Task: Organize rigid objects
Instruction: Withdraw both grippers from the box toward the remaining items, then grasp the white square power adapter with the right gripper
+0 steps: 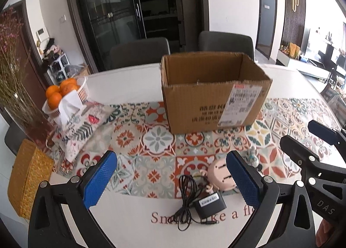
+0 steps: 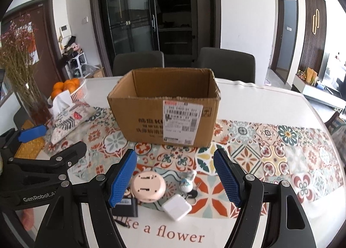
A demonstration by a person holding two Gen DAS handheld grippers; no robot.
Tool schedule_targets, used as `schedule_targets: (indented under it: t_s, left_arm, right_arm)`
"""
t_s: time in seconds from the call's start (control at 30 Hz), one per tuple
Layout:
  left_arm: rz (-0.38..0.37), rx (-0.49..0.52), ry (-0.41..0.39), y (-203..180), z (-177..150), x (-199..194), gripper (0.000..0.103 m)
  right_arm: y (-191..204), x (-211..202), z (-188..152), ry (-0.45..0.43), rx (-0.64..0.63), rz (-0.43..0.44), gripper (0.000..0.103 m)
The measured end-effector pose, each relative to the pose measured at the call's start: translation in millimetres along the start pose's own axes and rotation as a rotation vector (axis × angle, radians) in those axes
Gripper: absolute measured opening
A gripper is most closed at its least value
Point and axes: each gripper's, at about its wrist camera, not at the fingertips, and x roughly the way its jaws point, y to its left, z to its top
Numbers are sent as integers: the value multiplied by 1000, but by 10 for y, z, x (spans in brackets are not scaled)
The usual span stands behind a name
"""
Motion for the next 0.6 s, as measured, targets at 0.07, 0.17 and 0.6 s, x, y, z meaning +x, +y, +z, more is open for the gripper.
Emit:
schedule_targets:
  t_s: [0.07,0.17,0.6]
  left_arm:
    - [-6,-4,11,5,-64,25,103]
    - [-8,-17,25,13,-158,68,103]
    - [-13,-44,100,-30,-475,329,102]
  right_arm:
    - [13,27,-62,14,-3,6,73]
    - [25,48,-142,21,-6,7,73]
    - [96,167,-479,34,-53,-35,73]
